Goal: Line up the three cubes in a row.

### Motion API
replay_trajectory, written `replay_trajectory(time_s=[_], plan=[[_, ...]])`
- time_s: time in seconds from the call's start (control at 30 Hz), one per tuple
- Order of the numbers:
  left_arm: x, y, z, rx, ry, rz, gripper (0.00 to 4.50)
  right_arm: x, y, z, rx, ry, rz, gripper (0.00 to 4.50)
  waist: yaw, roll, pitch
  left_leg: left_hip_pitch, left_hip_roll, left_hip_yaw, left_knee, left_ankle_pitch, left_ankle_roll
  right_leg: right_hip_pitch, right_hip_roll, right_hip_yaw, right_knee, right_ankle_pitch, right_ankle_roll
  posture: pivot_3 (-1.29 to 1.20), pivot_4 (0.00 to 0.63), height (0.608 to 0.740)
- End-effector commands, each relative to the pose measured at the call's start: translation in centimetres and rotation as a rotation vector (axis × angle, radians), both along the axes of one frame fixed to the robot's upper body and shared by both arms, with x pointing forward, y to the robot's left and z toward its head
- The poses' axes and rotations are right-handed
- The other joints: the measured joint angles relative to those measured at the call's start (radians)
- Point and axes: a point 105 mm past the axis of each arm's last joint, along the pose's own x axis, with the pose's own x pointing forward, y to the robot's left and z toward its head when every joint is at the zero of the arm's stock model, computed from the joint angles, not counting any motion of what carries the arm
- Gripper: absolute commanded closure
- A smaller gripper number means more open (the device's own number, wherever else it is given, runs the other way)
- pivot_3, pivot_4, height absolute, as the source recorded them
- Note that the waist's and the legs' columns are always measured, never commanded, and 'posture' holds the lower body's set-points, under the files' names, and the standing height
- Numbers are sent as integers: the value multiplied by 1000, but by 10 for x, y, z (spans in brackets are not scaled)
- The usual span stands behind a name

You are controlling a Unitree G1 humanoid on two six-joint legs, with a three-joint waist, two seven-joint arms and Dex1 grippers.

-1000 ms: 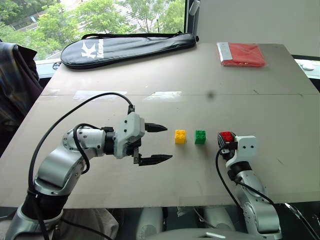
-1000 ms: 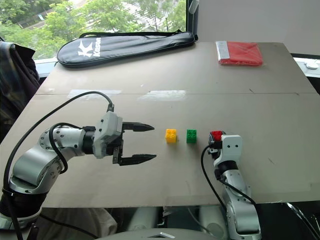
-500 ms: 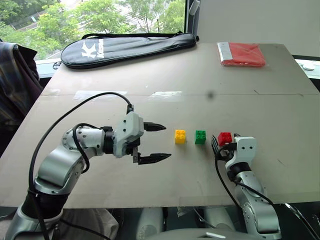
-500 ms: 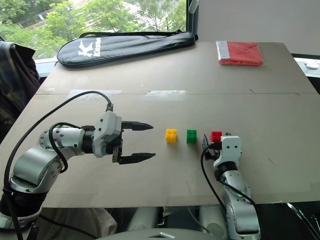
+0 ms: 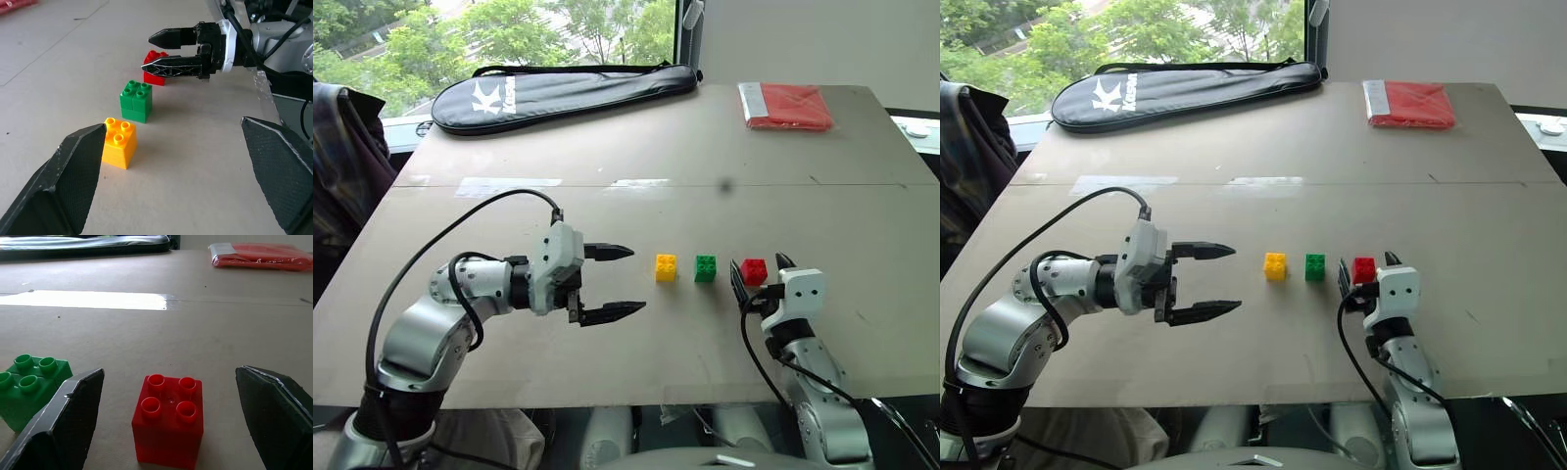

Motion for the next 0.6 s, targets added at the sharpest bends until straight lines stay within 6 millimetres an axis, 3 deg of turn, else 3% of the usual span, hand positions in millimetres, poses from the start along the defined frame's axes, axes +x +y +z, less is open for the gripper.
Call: replay_trajectory(time_s=[0.03,0.13,0.23,0.4,0.5,0.6], plan=[[-8,5,10,-47,-24,33,0,-8,-2,30,-17,-134,31,88,0,0,0,0,0,0,0,0,0,0,0,0,0,0,0,0,150,708],[-10,22,2,-84,22,174,0,-17,-15,39,-36,-173,85,88,-3,0,0,0,1,2,0,0,0,0,-1,2,0,1,-1,0,150,708],[-9,33,-7,-70,13,285,0,-27,-32,34,-70,-175,191,88,5,-2,1,0,1,2,0,0,0,0,-1,1,-1,0,-1,0,150,708],[-14,45,-48,-63,111,492,0,-59,-64,9,-53,-23,607,88,6,-4,1,5,1,3,0,0,1,4,-2,2,-2,0,0,0,150,708],[-20,53,-74,11,93,568,0,-61,-84,2,-86,44,699,88,0,-5,1,6,1,4,0,-1,1,4,-2,2,-1,0,0,0,150,708],[-28,52,-84,18,97,565,0,-60,-98,-4,-106,73,758,88,1,-6,2,8,1,4,0,-1,1,4,1,2,0,1,-2,0,150,708]])
